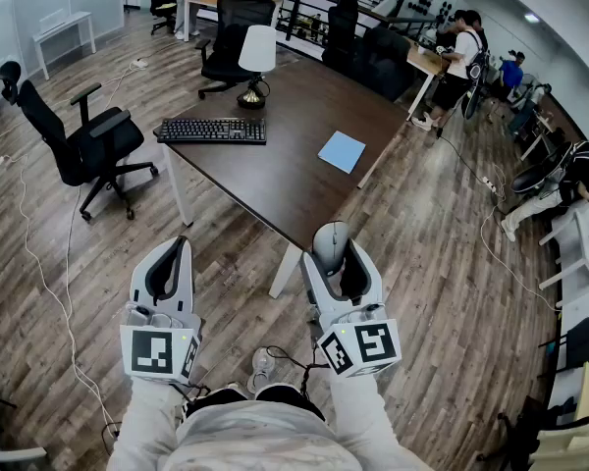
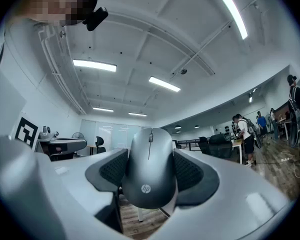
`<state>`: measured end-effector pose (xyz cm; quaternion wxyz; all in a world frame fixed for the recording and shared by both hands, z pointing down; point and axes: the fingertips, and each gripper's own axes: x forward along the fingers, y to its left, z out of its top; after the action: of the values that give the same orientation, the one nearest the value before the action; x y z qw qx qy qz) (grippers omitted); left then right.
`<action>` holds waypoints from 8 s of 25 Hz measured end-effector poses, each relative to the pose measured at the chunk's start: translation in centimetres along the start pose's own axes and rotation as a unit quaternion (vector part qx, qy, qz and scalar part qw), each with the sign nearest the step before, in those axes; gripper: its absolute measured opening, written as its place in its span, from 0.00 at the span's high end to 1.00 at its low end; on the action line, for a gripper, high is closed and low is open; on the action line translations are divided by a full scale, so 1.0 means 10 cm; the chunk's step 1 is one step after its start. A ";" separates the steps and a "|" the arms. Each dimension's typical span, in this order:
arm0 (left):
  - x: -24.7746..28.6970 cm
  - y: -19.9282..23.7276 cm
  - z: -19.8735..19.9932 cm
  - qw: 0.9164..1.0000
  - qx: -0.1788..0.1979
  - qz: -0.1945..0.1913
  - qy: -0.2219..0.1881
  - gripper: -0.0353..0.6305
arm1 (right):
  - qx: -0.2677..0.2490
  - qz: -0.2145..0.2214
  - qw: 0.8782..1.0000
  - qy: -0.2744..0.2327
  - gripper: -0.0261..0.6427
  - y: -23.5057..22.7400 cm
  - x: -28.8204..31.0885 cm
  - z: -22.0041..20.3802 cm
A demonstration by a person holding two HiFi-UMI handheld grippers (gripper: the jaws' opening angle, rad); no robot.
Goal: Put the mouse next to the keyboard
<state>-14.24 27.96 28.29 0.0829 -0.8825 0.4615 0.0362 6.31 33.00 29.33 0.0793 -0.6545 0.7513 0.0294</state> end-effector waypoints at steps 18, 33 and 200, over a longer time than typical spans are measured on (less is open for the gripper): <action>0.27 0.03 0.03 1.000 0.001 0.011 -0.003 0.94 | 0.000 0.002 1.000 -0.005 0.52 -0.18 0.24 0.04; 1.20 0.07 -0.11 1.000 0.004 0.023 -0.012 0.94 | -0.011 0.008 1.000 -0.007 0.52 -0.81 0.99 -0.11; 5.75 2.77 -2.31 0.990 -0.023 0.047 0.127 0.94 | 0.100 -0.117 0.905 0.397 0.52 -3.33 6.24 -4.38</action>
<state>-4.42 -38.17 39.80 0.0011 -0.8590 0.5083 -0.0618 27.54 -39.22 64.63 -0.1576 -0.6841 0.6377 -0.3171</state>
